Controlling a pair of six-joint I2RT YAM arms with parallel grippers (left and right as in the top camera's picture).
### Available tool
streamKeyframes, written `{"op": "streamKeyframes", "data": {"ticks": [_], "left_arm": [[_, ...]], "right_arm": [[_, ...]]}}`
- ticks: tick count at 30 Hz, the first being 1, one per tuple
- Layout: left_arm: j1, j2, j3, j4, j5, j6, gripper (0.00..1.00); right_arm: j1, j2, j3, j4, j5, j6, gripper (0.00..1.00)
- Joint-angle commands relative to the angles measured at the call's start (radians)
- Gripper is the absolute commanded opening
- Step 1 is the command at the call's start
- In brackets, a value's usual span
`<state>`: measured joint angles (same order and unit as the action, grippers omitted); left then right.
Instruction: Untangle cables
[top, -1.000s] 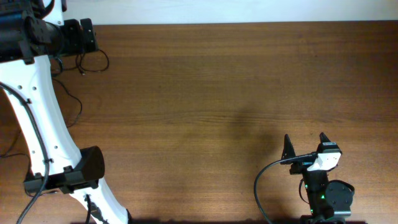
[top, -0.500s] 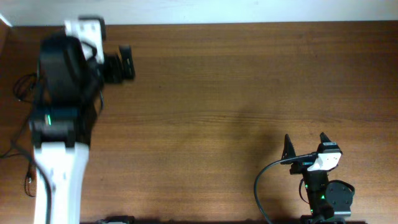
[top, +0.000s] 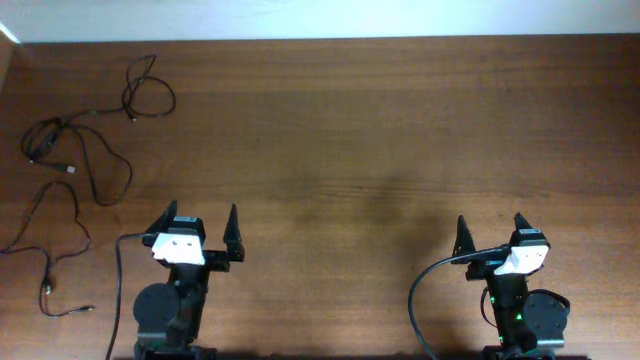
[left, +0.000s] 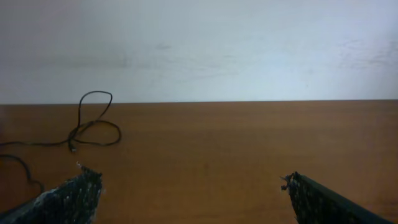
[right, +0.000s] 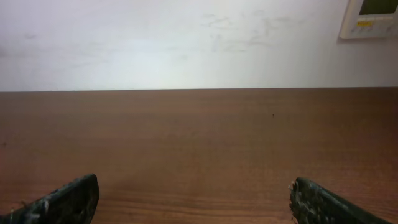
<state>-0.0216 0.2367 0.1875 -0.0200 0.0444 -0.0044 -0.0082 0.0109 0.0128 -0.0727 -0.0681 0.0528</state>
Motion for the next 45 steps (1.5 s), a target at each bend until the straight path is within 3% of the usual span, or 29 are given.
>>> {"op": "streamKeyframes", "data": {"ticks": [1, 4, 10, 45], "left_arm": [[-0.002, -0.078, -0.050, 0.005, -0.001, -0.002, 0.99], [-0.005, -0.171, -0.100, 0.003, 0.000, -0.003, 0.99], [-0.026, -0.232, -0.140, -0.146, 0.000, -0.003, 0.99], [-0.028, -0.231, -0.140, -0.145, 0.000, -0.003, 0.99]], "right_arm": [[-0.006, -0.008, -0.007, 0.000, 0.005, 0.003, 0.99], [-0.006, -0.008, -0.007, 0.000, 0.005, 0.003, 0.99], [-0.006, -0.008, -0.007, 0.000, 0.005, 0.003, 0.99], [-0.006, -0.008, -0.007, 0.000, 0.005, 0.003, 0.99]]}}
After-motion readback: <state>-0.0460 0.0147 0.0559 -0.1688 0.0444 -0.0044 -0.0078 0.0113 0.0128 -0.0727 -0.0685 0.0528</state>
